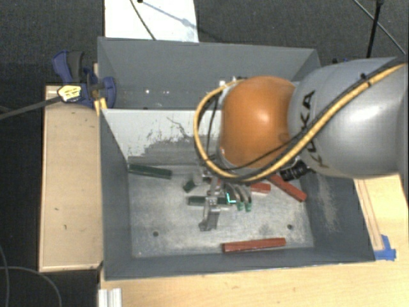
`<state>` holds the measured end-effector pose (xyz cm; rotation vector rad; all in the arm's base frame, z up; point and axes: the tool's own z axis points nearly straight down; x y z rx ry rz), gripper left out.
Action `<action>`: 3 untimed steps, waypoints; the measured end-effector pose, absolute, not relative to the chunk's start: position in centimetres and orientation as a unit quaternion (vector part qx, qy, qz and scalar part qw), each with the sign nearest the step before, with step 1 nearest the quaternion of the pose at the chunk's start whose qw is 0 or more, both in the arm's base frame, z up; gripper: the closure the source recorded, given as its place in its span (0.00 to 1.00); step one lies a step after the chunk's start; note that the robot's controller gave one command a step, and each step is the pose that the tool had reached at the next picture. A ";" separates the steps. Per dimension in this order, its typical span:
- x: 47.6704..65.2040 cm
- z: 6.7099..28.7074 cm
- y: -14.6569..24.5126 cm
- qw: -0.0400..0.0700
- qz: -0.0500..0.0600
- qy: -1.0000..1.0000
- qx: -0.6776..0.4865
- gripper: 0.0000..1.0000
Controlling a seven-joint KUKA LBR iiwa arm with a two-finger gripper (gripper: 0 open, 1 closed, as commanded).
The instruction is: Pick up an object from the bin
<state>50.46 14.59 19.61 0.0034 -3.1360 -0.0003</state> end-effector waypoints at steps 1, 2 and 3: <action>55.5 6.7 8.3 0.000 0.000 -0.999 -0.048 0.00; 55.6 6.8 8.4 -0.002 -0.001 -0.999 -0.051 0.00; 53.1 7.1 8.6 0.000 -0.001 -0.997 -0.072 0.00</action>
Offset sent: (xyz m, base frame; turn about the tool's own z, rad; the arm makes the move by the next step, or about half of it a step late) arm 0.0492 -0.0601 -0.1261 0.0923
